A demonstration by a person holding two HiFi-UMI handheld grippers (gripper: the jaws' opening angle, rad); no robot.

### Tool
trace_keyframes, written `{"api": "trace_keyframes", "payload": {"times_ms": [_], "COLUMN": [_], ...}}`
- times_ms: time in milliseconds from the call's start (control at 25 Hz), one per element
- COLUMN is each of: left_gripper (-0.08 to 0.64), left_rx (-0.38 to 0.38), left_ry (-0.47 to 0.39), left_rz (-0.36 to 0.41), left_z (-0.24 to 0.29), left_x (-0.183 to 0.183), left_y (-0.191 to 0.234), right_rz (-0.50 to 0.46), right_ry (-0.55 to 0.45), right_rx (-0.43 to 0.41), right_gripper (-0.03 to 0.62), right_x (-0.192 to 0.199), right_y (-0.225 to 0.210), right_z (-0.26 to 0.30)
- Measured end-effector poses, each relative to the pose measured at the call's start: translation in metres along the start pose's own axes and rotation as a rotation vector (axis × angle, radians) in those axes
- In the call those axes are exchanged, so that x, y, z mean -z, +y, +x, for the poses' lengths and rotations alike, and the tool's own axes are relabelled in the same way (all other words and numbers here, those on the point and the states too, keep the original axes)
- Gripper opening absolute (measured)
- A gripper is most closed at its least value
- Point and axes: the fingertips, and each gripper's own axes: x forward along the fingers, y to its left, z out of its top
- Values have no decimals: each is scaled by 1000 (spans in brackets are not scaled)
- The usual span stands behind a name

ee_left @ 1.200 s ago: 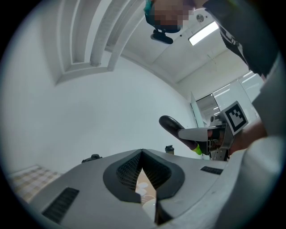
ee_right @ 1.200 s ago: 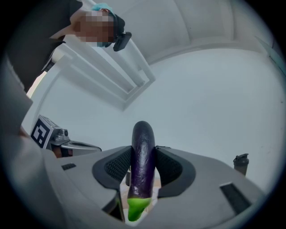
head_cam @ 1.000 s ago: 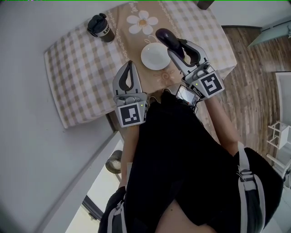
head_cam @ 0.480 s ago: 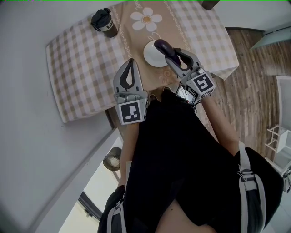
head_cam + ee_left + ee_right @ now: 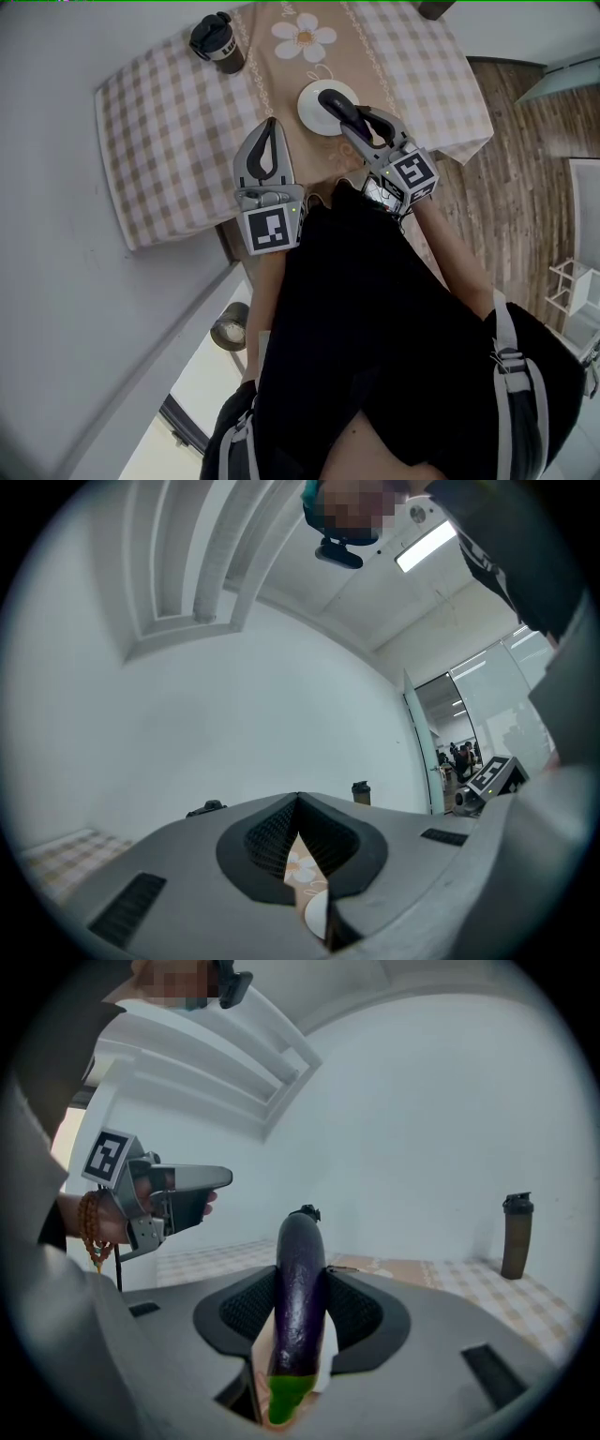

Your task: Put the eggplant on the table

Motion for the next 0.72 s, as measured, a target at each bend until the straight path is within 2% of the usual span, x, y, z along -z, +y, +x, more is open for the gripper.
{"api": "trace_keyframes", "payload": {"times_ms": [720], "left_gripper": [3], "left_rx": [0], "left_ry": [-8], "left_rz": [-23], "left_z": [-6], "left_x": [-3], "left_y": [13], "right_rz": [-17], "right_ry": [19], "right_rx": [23], "right_gripper": [176], "right_x": [-7], "right_y": [-3], "right_z": [25]}}
